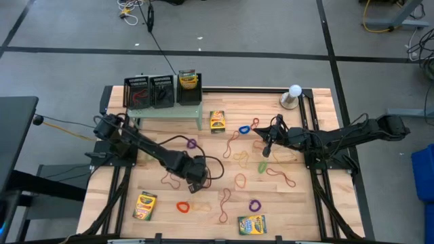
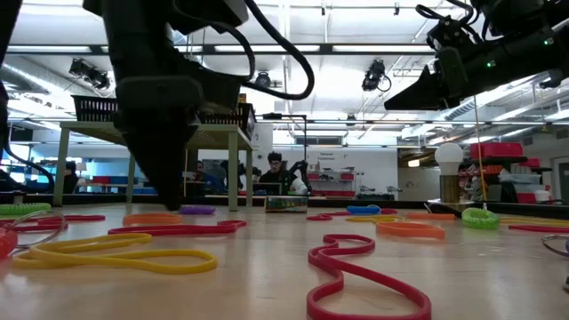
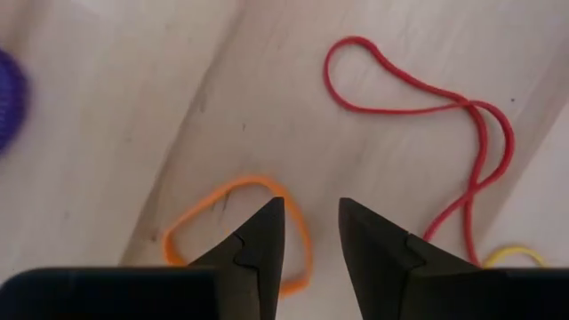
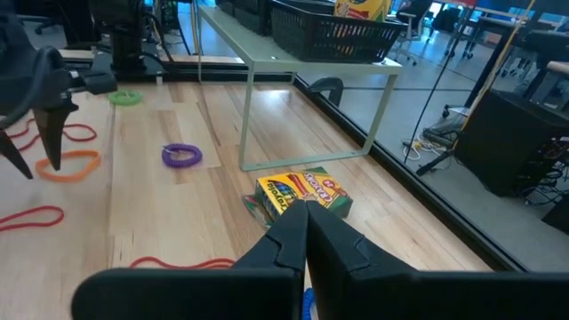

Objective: Pick & Place Office Desk Supplies
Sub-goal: Put the orange rubber band into the left black bin on the shelf

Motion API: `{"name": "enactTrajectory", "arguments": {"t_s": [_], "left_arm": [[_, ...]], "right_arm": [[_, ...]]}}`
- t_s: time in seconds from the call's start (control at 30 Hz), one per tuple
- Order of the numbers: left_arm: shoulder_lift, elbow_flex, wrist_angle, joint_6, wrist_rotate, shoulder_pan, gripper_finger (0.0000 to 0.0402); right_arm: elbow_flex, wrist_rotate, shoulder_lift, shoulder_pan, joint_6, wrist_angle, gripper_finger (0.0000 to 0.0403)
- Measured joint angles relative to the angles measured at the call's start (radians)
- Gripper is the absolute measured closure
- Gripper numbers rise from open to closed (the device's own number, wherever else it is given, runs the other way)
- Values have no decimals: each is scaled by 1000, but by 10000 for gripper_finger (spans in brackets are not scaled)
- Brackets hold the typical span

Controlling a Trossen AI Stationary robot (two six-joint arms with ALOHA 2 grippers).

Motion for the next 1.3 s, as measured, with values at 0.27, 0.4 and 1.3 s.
{"name": "enactTrajectory", "arguments": {"t_s": [0.27, 0.4, 1.3], "left_arm": [[4, 0, -37, -2, 48, 14, 287], [16, -40, 18, -25, 51, 15, 288], [-585, -79, -187, -69, -378, 12, 397]], "right_arm": [[0, 0, 0, 0, -1, 0, 391], [0, 0, 0, 0, -1, 7, 391], [0, -5, 0, -7, -50, 78, 391]]}}
